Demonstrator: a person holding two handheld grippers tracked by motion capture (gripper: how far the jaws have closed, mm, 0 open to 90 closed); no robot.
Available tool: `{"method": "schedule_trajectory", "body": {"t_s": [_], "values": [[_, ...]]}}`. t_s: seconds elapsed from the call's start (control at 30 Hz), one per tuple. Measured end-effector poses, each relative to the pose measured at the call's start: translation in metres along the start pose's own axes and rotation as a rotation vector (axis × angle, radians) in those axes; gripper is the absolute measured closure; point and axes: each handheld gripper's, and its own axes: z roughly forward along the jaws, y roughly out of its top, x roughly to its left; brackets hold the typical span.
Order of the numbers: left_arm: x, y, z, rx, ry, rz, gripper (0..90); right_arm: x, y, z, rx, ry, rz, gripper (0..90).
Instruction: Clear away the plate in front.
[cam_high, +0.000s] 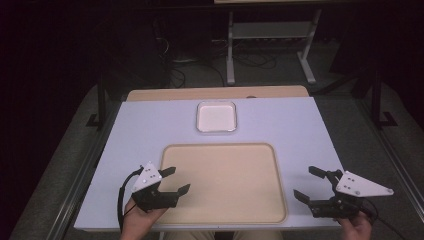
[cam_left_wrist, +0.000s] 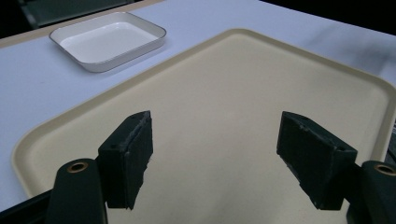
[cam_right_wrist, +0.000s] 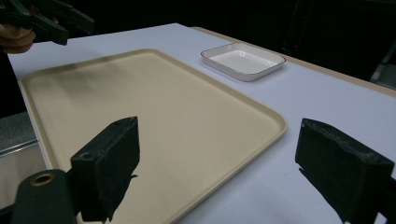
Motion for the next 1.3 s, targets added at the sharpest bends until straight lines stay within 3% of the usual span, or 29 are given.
{"method": "schedule_trajectory", "body": {"t_s": [0.53, 0.9, 1.2, 1.3], "values": [[0.009, 0.014, 0.017, 0.020, -0.015, 0.010, 26.0, 0.000, 0.000, -0.001, -0.002, -0.001, -0.005, 12.8], [0.024, 0.022, 0.030, 0.028, -0.018, -0.029, 26.0, 0.000, 0.001, -0.001, -0.007, -0.004, 0.002, 12.8], [0.047, 0.037, 0.040, 0.040, -0.029, -0.083, 26.0, -0.001, 0.000, 0.000, -0.009, -0.011, 0.015, 12.9], [0.054, 0.044, 0.046, 0.068, -0.027, -0.094, 28.3, -0.002, 0.000, 0.000, -0.007, -0.012, 0.017, 12.9]]}}
